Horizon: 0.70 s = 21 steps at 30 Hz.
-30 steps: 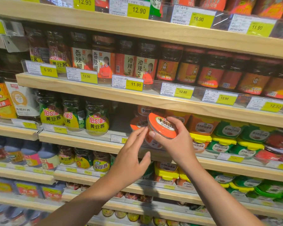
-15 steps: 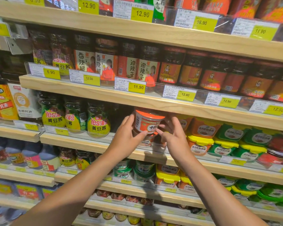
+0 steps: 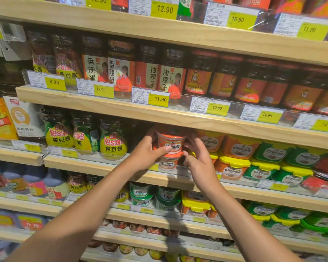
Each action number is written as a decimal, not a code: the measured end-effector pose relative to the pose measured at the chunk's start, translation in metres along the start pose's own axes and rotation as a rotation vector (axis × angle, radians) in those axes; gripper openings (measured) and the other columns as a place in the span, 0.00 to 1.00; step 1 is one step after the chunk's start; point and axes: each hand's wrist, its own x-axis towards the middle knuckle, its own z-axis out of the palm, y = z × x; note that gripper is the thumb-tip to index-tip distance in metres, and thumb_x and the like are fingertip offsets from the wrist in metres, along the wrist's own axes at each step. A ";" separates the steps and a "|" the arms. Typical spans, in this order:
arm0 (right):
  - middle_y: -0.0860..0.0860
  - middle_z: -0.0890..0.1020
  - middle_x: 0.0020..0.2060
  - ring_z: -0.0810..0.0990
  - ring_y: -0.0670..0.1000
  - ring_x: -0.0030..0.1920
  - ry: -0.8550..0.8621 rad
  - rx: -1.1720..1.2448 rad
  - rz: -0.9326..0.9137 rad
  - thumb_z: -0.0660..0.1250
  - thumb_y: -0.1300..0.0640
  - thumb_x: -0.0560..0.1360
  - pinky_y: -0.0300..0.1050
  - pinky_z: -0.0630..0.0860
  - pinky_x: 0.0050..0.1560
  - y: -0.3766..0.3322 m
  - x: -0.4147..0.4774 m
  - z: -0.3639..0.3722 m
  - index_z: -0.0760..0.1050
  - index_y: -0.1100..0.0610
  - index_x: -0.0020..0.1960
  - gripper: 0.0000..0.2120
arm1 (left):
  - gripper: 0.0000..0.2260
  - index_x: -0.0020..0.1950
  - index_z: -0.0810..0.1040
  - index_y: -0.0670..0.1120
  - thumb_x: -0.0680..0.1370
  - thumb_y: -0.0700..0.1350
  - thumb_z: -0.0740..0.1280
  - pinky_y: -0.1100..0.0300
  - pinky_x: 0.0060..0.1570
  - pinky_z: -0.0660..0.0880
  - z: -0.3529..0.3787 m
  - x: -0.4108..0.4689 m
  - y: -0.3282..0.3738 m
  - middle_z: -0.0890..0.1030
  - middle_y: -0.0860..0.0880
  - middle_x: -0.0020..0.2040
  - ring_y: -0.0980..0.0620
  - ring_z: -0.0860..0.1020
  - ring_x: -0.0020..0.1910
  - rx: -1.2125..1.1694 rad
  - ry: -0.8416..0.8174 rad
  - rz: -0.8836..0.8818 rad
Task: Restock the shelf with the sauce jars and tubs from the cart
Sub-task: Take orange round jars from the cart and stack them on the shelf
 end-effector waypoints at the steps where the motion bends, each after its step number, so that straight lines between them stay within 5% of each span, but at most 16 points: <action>1: 0.50 0.70 0.72 0.69 0.47 0.71 0.014 0.002 0.004 0.63 0.61 0.77 0.55 0.68 0.72 0.001 0.000 0.001 0.59 0.56 0.78 0.31 | 0.27 0.64 0.72 0.48 0.72 0.61 0.74 0.55 0.57 0.79 -0.001 0.003 -0.004 0.81 0.51 0.59 0.57 0.80 0.56 -0.028 -0.030 0.003; 5: 0.40 0.75 0.62 0.73 0.30 0.60 0.014 -0.002 -0.002 0.62 0.66 0.76 0.30 0.70 0.63 0.007 -0.001 0.004 0.66 0.55 0.71 0.24 | 0.34 0.65 0.73 0.50 0.67 0.67 0.75 0.49 0.59 0.78 -0.006 0.009 -0.012 0.81 0.52 0.60 0.54 0.80 0.58 -0.091 -0.074 -0.006; 7: 0.37 0.74 0.62 0.72 0.30 0.59 0.006 -0.034 0.000 0.62 0.62 0.78 0.34 0.70 0.63 0.009 0.000 0.007 0.66 0.53 0.72 0.24 | 0.24 0.59 0.77 0.49 0.66 0.58 0.73 0.50 0.54 0.77 -0.006 0.007 -0.010 0.82 0.50 0.53 0.51 0.80 0.53 -0.253 -0.091 -0.046; 9: 0.38 0.74 0.65 0.73 0.35 0.62 -0.007 -0.068 0.001 0.63 0.55 0.77 0.42 0.69 0.66 0.009 0.001 0.010 0.64 0.50 0.75 0.26 | 0.05 0.40 0.81 0.48 0.72 0.44 0.66 0.52 0.47 0.74 -0.005 0.007 0.001 0.82 0.50 0.40 0.50 0.78 0.43 -0.547 -0.014 -0.088; 10: 0.38 0.74 0.65 0.73 0.37 0.63 -0.014 -0.062 -0.001 0.64 0.51 0.77 0.44 0.70 0.66 0.009 0.002 0.011 0.65 0.49 0.74 0.27 | 0.11 0.36 0.80 0.47 0.75 0.39 0.62 0.51 0.49 0.75 -0.005 0.014 0.002 0.82 0.48 0.38 0.49 0.78 0.43 -0.653 0.072 -0.159; 13: 0.42 0.78 0.62 0.77 0.40 0.61 0.025 -0.041 0.012 0.67 0.46 0.74 0.49 0.74 0.64 0.010 0.006 0.015 0.67 0.49 0.69 0.25 | 0.11 0.46 0.80 0.47 0.81 0.43 0.59 0.48 0.56 0.78 -0.007 0.037 0.006 0.84 0.44 0.47 0.44 0.81 0.48 -0.653 0.198 -0.296; 18: 0.46 0.79 0.54 0.79 0.43 0.53 0.107 -0.172 0.010 0.71 0.47 0.74 0.44 0.77 0.51 0.009 0.013 0.025 0.67 0.52 0.60 0.20 | 0.14 0.48 0.79 0.43 0.85 0.48 0.57 0.53 0.39 0.81 -0.004 0.056 0.019 0.83 0.44 0.40 0.47 0.81 0.36 -0.300 -0.055 -0.326; 21: 0.49 0.80 0.53 0.79 0.48 0.53 0.141 -0.228 0.043 0.70 0.45 0.75 0.45 0.76 0.50 0.011 0.019 0.029 0.68 0.54 0.59 0.19 | 0.16 0.56 0.82 0.40 0.81 0.51 0.64 0.42 0.54 0.81 -0.007 0.072 0.016 0.86 0.40 0.49 0.40 0.85 0.49 -0.335 -0.177 -0.352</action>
